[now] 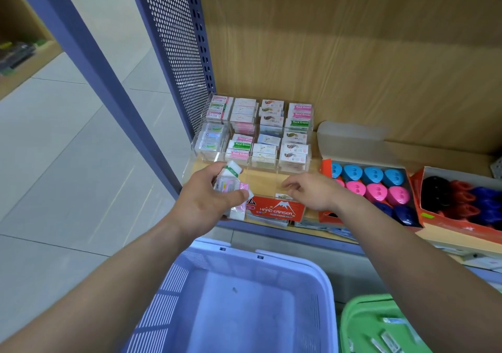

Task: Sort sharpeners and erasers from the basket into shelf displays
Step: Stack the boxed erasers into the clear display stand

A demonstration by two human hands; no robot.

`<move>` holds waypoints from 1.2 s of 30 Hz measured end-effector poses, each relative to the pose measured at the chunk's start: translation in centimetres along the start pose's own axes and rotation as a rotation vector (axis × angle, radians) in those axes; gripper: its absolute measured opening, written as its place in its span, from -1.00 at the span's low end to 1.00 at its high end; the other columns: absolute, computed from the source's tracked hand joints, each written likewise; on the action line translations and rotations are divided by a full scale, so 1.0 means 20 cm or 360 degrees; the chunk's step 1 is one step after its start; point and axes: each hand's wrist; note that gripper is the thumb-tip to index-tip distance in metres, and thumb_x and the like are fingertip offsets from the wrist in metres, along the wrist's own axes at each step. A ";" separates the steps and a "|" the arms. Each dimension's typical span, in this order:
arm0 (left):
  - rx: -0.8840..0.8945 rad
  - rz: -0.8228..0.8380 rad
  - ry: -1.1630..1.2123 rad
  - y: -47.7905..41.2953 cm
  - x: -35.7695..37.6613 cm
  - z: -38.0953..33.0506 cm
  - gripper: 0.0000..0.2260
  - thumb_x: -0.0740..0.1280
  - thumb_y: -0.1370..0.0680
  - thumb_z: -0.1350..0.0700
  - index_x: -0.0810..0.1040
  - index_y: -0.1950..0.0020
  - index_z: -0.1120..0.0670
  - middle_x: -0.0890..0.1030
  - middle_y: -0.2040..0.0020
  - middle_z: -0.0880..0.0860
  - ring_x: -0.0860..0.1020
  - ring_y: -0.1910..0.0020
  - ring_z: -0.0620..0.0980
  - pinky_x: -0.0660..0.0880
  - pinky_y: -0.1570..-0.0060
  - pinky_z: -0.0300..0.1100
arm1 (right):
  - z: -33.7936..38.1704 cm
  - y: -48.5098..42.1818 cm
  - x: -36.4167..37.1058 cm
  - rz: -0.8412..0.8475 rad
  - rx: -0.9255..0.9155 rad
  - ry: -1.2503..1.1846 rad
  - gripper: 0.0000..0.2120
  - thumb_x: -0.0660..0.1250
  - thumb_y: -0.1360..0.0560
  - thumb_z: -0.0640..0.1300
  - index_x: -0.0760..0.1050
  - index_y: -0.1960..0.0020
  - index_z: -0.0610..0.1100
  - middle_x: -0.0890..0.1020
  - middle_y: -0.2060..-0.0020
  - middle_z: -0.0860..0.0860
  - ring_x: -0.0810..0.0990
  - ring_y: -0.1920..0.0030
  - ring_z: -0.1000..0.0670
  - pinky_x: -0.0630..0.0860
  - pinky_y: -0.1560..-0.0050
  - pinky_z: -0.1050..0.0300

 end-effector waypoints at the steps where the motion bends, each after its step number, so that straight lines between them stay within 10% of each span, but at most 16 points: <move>1: 0.0009 0.0010 -0.0012 0.00 0.00 -0.01 -0.74 0.53 -0.49 0.15 0.61 -0.12 -0.05 0.71 0.04 0.05 0.70 0.13 0.04 0.64 0.22 -0.14 | 0.01 0.02 -0.01 -0.0052 0.0016 -0.0028 -0.66 0.21 -0.64 -0.04 0.50 -0.40 0.07 0.58 -0.32 0.05 0.56 -0.25 0.00 0.57 -0.21 -0.02; 5: 0.0049 0.0068 0.0021 0.03 0.03 -0.03 -0.74 0.53 -0.48 0.17 0.61 -0.13 -0.03 0.71 0.08 -0.01 0.68 0.15 -0.06 0.62 0.23 -0.23 | 0.10 0.16 -0.06 -0.0532 -0.0006 -0.0328 -0.75 0.28 -0.62 -0.05 0.59 -0.26 0.03 0.67 -0.08 0.13 0.60 -0.08 0.13 0.56 -0.09 0.14; 10: 0.0125 0.0155 -0.0008 0.06 0.06 -0.06 -0.70 0.52 -0.49 0.17 0.61 -0.18 -0.05 0.71 -0.02 -0.04 0.68 0.01 -0.08 0.63 0.05 -0.20 | 0.35 0.33 -0.14 -0.0474 -0.0286 -0.1341 -0.83 0.33 -0.62 -0.08 0.63 -0.17 -0.05 0.71 0.09 0.01 0.58 0.32 0.15 0.53 0.25 0.23; 15: 0.0144 0.0195 -0.0046 0.09 0.10 -0.07 -0.63 0.54 -0.46 0.12 0.58 -0.23 -0.06 0.68 -0.06 -0.10 0.64 -0.05 -0.15 0.58 0.05 -0.35 | 0.45 0.36 -0.18 -0.0449 -0.0403 -0.1349 -0.85 0.48 -0.51 -0.13 0.65 -0.08 -0.09 0.64 0.16 0.00 0.55 0.29 0.05 0.54 0.15 0.10; 24: 0.0114 0.0134 -0.0085 0.06 0.07 -0.04 -0.69 0.58 -0.43 0.06 0.62 -0.13 -0.10 0.60 -0.19 -0.01 0.54 -0.21 -0.02 0.50 -0.26 -0.06 | 0.34 0.38 -0.21 -0.0401 -0.0158 -0.1977 -0.86 0.35 -0.60 -0.22 0.53 -0.15 -0.20 0.70 0.06 -0.11 0.69 0.12 -0.08 0.66 0.13 0.01; 31: 0.0019 0.0098 0.0112 0.07 0.09 -0.07 -0.72 0.50 -0.51 0.15 0.59 -0.19 0.04 0.56 -0.24 0.06 0.66 0.06 -0.08 0.55 0.32 -0.36 | 0.31 0.37 -0.18 -0.0276 -0.0030 -0.2188 -0.85 0.26 -0.66 -0.16 0.58 -0.16 -0.09 0.57 -0.20 -0.13 0.72 0.14 -0.11 0.67 0.22 0.03; 36: 0.0015 0.0054 0.0095 0.06 0.09 -0.07 -0.72 0.49 -0.52 0.17 0.57 -0.21 0.07 0.54 -0.23 0.06 0.63 0.14 -0.12 0.49 0.40 -0.43 | 0.30 0.33 -0.15 -0.0318 -0.0065 -0.2131 -0.89 0.42 -0.54 -0.26 0.55 -0.05 -0.17 0.59 0.13 -0.07 0.57 0.32 0.02 0.58 0.30 0.17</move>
Point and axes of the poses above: each hand's wrist, its own y-axis away from the middle knuckle, its own x-axis out of the palm, z = x × y
